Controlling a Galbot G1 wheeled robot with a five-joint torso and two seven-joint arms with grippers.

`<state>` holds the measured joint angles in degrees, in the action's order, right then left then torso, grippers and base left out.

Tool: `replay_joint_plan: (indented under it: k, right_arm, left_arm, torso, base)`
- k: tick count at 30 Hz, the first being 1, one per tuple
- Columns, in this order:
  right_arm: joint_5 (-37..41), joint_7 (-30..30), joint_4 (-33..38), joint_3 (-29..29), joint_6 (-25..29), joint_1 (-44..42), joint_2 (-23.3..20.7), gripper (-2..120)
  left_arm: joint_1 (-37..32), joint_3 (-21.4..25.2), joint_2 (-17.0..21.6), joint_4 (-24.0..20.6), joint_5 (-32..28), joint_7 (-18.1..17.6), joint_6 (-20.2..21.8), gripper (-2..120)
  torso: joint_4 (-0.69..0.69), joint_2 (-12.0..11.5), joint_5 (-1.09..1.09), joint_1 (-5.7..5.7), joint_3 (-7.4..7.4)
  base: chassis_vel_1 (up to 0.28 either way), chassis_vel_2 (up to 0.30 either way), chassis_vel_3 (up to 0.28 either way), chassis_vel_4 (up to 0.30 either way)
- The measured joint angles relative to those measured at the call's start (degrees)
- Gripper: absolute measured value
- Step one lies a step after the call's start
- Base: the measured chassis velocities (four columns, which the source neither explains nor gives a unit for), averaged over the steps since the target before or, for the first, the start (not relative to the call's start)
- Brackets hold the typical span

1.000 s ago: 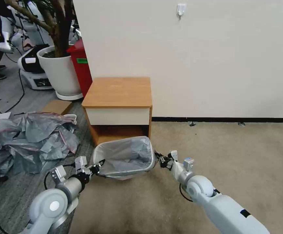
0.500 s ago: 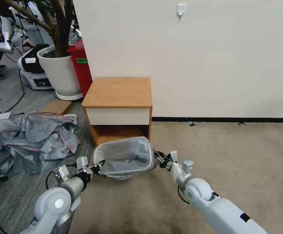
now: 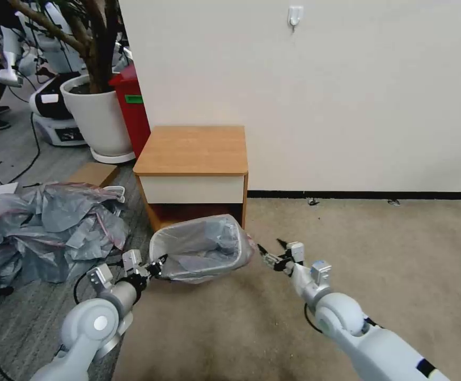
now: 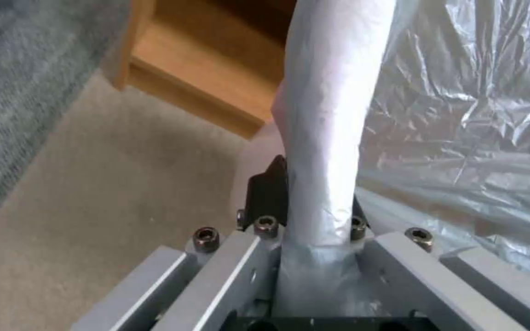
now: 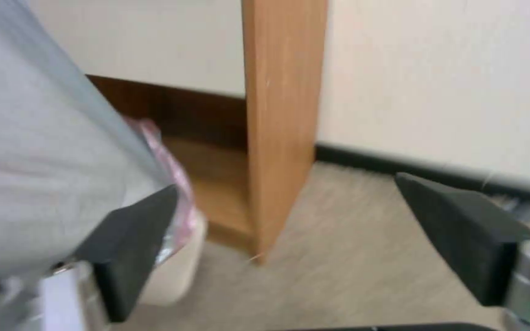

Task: Pick up the garbage bag from the table and place it over the trash can.

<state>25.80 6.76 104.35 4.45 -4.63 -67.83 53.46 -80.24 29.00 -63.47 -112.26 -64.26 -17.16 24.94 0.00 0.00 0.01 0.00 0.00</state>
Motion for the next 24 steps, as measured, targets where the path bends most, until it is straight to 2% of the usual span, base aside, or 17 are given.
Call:
replay_joint_plan:
  k: [2, 6, 7, 12, 13, 14, 17, 20, 22, 24]
  right_arm:
    - [-5.30, -0.21, 3.67, 1.93, -0.98, -1.63, -1.48, 99]
    - [-13.53, -1.55, 9.86, 4.26, -2.87, -3.45, -3.11, 97]
    - [-17.22, -2.54, 13.25, 4.89, -3.85, -4.23, -3.73, 91]
    - [-22.40, -4.50, 19.85, 4.44, -6.85, -4.87, -4.89, 77]
    - [-23.82, -5.72, 22.15, 3.70, -8.63, -4.60, -5.46, 69]
    - [-23.82, -5.72, 22.15, 3.70, -8.63, -4.60, -5.46, 69]
    - [-27.72, -9.44, 25.53, 2.13, -12.32, -3.28, -6.26, 56]
    - [-30.32, -12.16, 26.14, 1.04, -13.31, -2.55, -6.48, 48]
    - [-32.37, -14.56, 25.90, -1.63, -14.26, -1.28, -6.65, 35]
    - [-32.67, -14.91, 25.64, -2.36, -14.54, -0.93, -6.66, 34]
  left_arm:
    - [0.01, -0.27, 0.00, -0.01, 1.48, -0.01, -0.48, 3]
    - [-0.31, -0.90, -0.19, -0.45, 4.92, -0.02, -1.41, 3]
    - [-0.69, -1.15, -0.42, -0.97, 6.62, -0.02, -1.77, 3]
    - [-1.77, -1.79, -0.80, -2.44, 10.15, -0.06, -2.40, 3]
    - [-2.24, -2.06, -0.91, -3.21, 12.01, -0.13, -2.71, 3]
    - [-2.24, -2.06, -0.91, -3.21, 12.01, -0.13, -2.71, 3]
    - [-3.24, -2.88, -1.38, -4.45, 17.06, -0.17, -3.65, 3]
    - [-3.64, -3.32, -1.69, -4.97, 19.23, -0.18, -4.17, 3]
    - [-4.16, -4.15, -2.28, -5.81, 22.52, -0.17, -4.87, 3]
    - [-4.25, -4.34, -2.37, -6.01, 23.12, -0.18, -5.02, 3]
  torso:
    - [-0.01, 0.00, -0.01, 0.00, 0.00]
    - [-0.01, 0.00, -0.01, 0.00, 0.00]
    - [0.00, 0.00, -0.01, 0.00, 0.00]
    - [0.00, 0.00, -0.01, 0.00, 0.00]
    - [0.00, 0.00, -0.01, 0.00, 0.00]
    - [0.00, 0.00, -0.01, 0.00, 0.00]
    - [0.00, 0.00, -0.01, 0.00, 0.00]
    - [0.01, 0.00, -0.01, 0.00, 0.00]
    - [0.01, 0.00, -0.01, 0.00, 0.00]
    - [0.01, 0.00, -0.01, 0.00, 0.00]
  base:
    - [0.000, 0.000, 0.000, 0.000]
    - [0.000, 0.000, 0.000, 0.000]
    - [0.000, 0.000, 0.000, 0.000]
    - [0.000, 0.000, 0.000, 0.000]
    - [0.000, 0.000, 0.000, 0.000]
    - [0.000, 0.000, 0.000, 0.000]
    - [0.000, 0.000, 0.000, 0.000]
    - [0.000, 0.000, 0.000, 0.000]
    - [0.000, 0.000, 0.000, 0.000]
    - [0.000, 0.000, 0.000, 0.000]
